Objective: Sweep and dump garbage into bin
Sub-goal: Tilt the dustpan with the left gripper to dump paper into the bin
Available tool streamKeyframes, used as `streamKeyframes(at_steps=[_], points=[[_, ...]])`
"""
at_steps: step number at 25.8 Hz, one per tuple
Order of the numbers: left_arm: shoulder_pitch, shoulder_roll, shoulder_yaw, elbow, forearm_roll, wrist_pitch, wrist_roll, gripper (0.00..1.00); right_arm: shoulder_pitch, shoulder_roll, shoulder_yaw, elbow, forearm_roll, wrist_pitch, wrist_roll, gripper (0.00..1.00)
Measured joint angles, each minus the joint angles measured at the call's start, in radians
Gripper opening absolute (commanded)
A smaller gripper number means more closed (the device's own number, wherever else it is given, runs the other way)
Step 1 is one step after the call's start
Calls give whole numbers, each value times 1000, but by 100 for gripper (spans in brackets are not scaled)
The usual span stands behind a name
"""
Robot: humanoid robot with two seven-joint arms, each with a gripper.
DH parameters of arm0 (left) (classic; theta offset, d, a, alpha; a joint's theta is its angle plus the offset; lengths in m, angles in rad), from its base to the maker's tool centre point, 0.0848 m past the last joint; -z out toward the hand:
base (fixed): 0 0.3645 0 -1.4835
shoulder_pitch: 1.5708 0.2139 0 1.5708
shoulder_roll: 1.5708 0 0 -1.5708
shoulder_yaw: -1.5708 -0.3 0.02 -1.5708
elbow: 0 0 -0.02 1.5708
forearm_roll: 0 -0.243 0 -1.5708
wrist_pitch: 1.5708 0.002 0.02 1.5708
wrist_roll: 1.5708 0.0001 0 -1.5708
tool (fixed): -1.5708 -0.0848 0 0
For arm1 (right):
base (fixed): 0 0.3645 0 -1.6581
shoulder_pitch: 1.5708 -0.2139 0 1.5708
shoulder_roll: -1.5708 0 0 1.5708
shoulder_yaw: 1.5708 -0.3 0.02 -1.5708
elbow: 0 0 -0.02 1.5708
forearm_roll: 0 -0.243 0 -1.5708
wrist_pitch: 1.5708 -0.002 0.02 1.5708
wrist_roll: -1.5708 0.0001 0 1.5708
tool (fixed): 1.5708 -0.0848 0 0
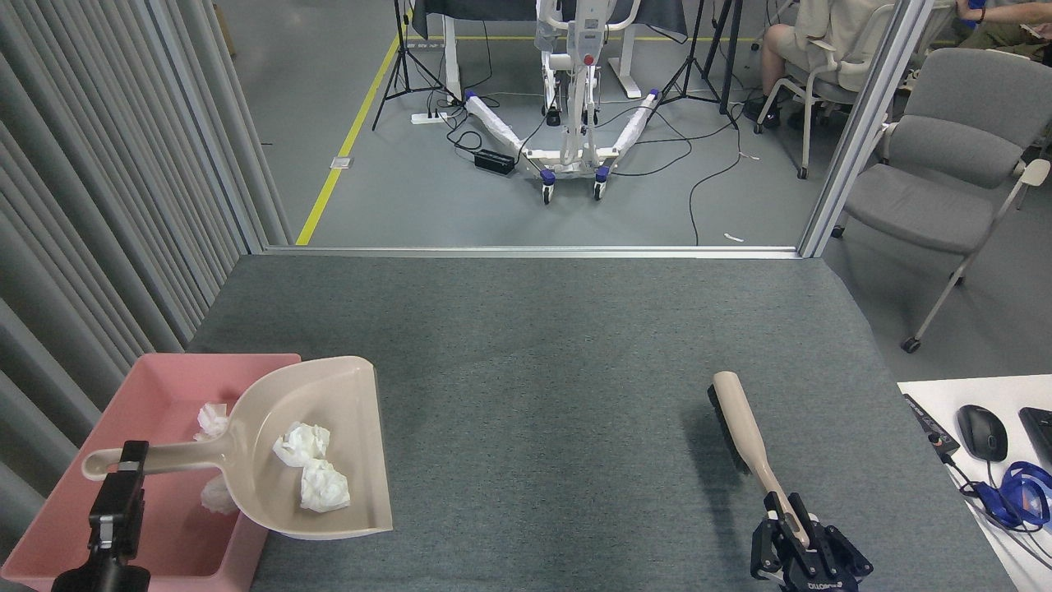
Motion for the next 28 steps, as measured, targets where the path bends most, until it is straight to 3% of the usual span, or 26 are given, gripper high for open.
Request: streamKeyframes(at_steps=[6, 12, 18, 23, 28], points=[[-3, 76, 69, 46, 140, -4, -11, 0, -11, 4, 2, 22, 0, -5, -1, 2], [0, 202, 97, 74, 213, -12, -46, 0, -24, 5, 13, 31, 0, -5, -3, 3], [-9, 311, 109, 237, 218, -156, -62, 0, -27, 5, 16, 39, 0, -1, -1, 10], [-45, 369, 111, 364, 79, -248, -72, 0, -30, 4, 15, 45, 0, 1, 0, 19], [-106, 378, 118, 342, -173, -186, -67, 0, -30, 0, 15, 46, 0, 6, -19, 42]])
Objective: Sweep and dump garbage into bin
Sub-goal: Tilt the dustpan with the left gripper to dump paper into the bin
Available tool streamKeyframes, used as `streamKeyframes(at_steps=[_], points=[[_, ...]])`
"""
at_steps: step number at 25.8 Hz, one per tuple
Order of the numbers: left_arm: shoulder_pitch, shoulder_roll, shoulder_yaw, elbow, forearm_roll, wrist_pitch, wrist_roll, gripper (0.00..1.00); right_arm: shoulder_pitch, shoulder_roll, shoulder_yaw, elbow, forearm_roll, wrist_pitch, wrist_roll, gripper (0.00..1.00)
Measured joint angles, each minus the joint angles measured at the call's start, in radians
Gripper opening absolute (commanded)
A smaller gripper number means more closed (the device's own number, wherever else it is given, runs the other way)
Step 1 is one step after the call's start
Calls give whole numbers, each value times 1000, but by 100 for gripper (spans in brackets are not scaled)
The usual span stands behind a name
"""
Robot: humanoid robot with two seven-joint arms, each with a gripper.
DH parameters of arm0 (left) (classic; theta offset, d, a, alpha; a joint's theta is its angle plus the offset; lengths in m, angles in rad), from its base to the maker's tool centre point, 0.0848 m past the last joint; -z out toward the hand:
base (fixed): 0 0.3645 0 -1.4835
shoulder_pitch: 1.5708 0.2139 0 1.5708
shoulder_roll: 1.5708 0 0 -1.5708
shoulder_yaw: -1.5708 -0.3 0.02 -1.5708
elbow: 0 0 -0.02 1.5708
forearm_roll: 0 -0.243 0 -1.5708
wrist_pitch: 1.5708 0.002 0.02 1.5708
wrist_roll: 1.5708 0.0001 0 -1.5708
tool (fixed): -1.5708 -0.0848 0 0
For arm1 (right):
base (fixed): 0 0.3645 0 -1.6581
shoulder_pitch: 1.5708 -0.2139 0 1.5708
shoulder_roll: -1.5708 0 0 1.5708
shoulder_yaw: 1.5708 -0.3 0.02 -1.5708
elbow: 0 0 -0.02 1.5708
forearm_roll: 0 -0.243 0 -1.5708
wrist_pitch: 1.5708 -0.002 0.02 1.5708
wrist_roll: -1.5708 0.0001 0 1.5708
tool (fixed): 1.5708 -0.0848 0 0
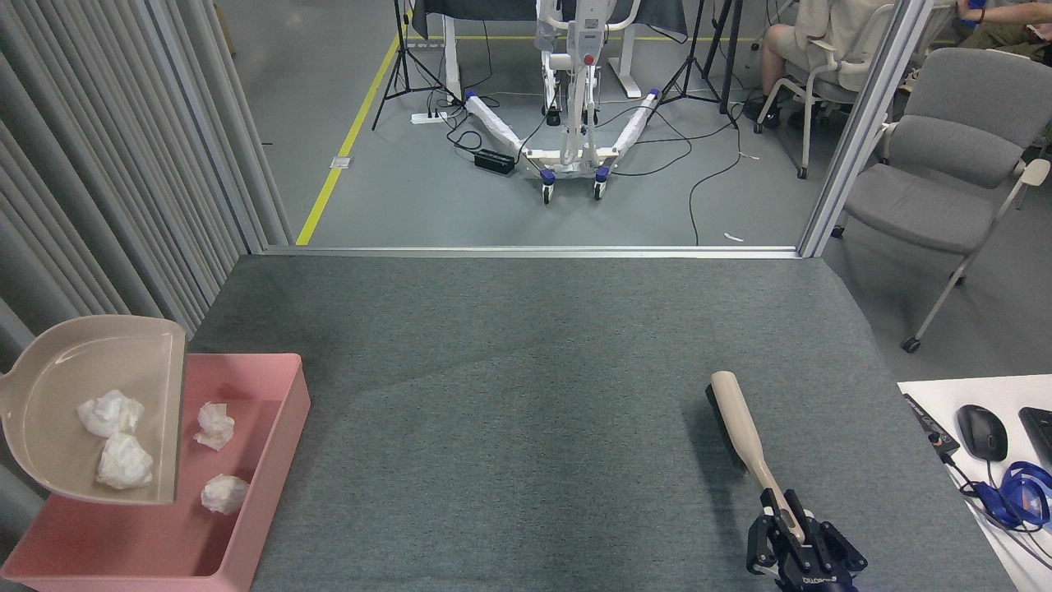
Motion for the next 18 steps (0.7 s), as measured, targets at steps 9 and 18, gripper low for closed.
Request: streamKeyframes(at_steps=[9, 18], points=[[-20, 2, 47, -13, -202, 52, 25, 0, 1, -2, 0, -1, -1, 5, -17, 62], [-8, -5, 34, -68, 257, 37, -26, 0, 5, -3, 0, -11, -2, 11, -30, 79]])
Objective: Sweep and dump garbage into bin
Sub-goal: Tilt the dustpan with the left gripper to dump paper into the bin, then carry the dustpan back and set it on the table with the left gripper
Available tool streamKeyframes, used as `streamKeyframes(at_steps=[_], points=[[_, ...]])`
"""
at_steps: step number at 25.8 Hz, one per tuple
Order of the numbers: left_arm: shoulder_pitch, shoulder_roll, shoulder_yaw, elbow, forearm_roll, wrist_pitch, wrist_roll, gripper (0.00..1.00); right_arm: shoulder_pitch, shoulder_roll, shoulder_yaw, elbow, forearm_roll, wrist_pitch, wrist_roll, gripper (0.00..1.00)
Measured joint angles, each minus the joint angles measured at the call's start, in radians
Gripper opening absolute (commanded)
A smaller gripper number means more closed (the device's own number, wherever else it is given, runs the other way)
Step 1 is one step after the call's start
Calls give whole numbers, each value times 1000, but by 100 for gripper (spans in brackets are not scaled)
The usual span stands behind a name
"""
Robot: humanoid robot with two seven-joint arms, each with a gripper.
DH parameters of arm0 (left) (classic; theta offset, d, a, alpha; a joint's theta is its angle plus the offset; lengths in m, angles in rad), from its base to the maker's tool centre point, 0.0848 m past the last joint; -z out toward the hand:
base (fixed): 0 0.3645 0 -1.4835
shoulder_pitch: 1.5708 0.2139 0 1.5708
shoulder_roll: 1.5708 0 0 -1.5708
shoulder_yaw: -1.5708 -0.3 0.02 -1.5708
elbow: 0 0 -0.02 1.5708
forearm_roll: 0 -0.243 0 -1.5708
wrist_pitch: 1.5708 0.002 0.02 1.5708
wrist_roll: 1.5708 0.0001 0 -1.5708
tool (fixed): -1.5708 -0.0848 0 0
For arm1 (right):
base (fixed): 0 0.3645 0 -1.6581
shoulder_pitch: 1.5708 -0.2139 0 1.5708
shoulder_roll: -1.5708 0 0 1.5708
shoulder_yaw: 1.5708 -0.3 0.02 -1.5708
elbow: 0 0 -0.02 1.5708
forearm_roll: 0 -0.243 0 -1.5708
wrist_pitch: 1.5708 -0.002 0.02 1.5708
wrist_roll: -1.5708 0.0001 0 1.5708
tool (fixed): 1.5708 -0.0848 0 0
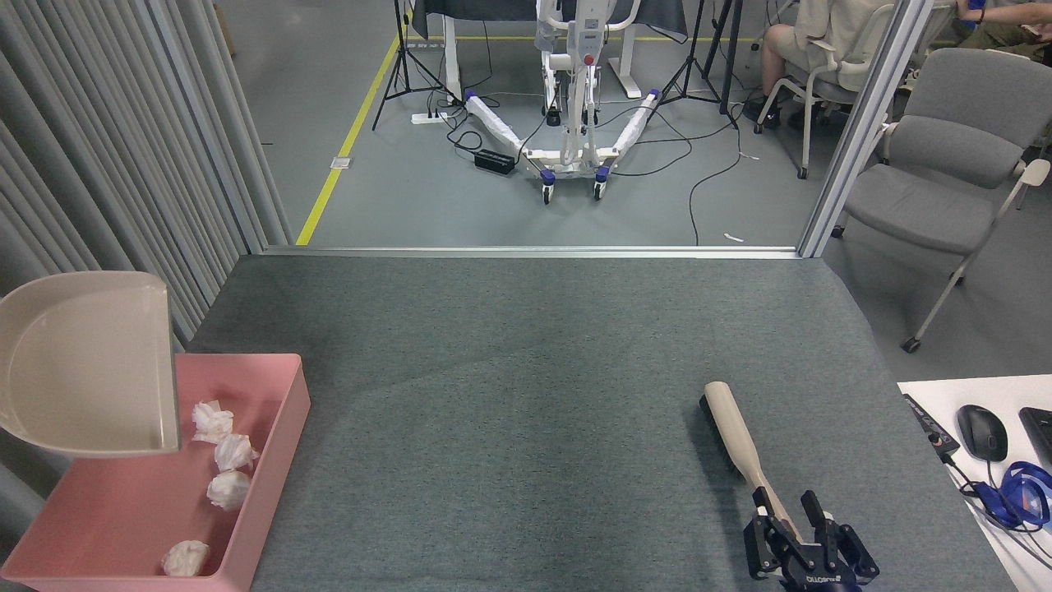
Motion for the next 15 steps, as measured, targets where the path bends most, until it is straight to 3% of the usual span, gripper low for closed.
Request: streamKeyframes(at_steps=[4, 8, 11, 15], points=[[16, -45, -41, -172, 146, 35, -5, 0, 3, 0, -3, -15, 0, 0, -3, 82], [44, -172, -68, -362, 178, 128, 52, 0, 4, 0, -9, -40, 0, 0, -3, 85], [55, -282, -117, -441, 145, 174, 76, 0, 7, 0, -27, -69, 0, 0, -6, 87], [56, -397, -193, -467, 5, 211, 81, 0, 13, -2, -66, -121, 1, 0, 2, 87]])
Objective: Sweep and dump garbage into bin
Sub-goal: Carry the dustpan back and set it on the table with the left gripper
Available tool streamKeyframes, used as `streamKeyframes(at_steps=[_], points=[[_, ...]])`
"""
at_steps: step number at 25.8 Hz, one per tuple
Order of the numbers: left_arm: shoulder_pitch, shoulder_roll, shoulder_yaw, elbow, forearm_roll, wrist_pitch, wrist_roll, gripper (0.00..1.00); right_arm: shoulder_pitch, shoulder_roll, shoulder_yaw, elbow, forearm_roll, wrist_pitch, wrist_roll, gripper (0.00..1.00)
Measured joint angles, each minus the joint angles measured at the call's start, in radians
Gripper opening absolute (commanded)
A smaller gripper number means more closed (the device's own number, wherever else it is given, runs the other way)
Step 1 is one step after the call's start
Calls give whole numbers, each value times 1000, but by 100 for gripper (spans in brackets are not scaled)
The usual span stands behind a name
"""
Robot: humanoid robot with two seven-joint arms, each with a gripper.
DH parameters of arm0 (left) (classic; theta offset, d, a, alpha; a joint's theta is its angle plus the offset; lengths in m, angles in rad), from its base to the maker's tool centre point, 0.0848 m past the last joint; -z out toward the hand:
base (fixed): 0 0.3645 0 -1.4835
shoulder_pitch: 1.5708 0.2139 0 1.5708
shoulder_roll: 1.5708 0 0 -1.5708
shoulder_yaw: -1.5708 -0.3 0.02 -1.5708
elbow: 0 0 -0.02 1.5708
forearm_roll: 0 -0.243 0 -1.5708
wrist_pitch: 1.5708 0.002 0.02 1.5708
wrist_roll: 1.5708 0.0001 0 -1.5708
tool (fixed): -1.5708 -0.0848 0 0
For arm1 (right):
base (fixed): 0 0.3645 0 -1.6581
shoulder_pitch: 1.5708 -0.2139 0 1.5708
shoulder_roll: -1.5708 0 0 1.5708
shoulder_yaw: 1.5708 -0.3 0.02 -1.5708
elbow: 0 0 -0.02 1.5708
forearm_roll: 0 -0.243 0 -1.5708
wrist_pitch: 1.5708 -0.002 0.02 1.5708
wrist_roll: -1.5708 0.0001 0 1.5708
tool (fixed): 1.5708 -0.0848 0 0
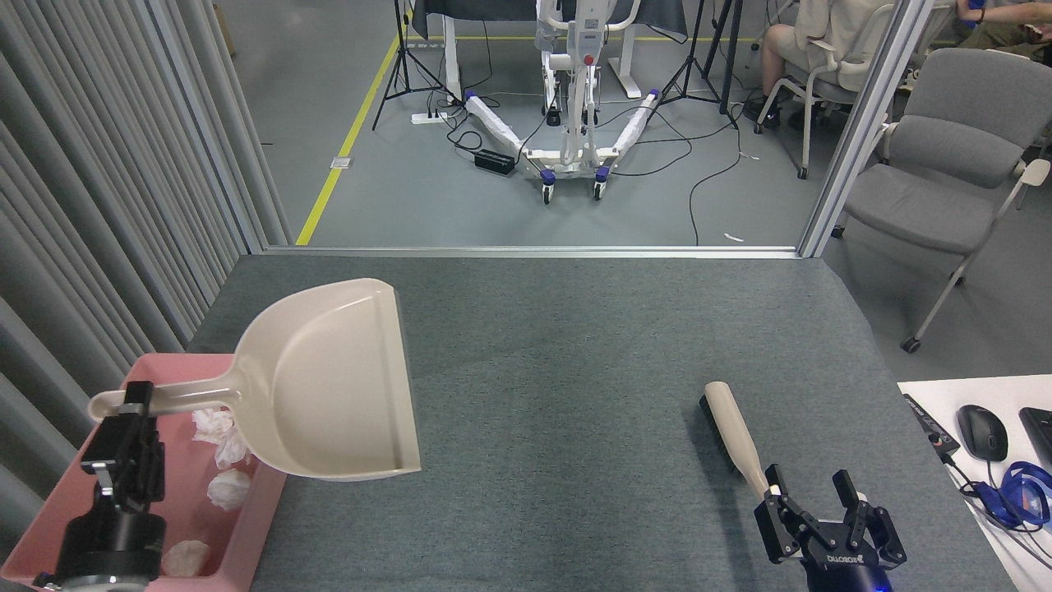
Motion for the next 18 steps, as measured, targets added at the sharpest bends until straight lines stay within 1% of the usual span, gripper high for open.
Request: streamKeyframes(at_steps=[1, 3, 4, 5, 8, 12, 15, 18], points=[[-2, -24, -20, -2, -55, 17, 0, 0, 3, 0, -10, -14, 0, 0, 5, 88], [-13, -71, -64, -3, -164, 53, 0, 0, 10, -1, -28, -41, 0, 0, 10, 93], [-21, -96, -87, 0, -206, 68, -1, 0, 14, -1, -36, -53, 1, 0, 11, 96], [-30, -123, -113, 7, -243, 79, -1, 0, 20, -1, -43, -66, 2, 1, 11, 97], [-58, -210, -179, 53, -299, 85, -2, 0, 36, 0, -56, -97, 7, 11, 13, 98], [-108, -315, -221, 155, -372, 78, -1, 0, 52, 1, -61, -117, 25, 23, 14, 98], [-142, -355, -238, 237, -436, 72, 1, 0, 61, 2, -63, -127, 42, 32, 17, 98], [-163, -368, -244, 297, -472, 67, 9, 0, 72, 3, -69, -141, 53, 38, 46, 98]])
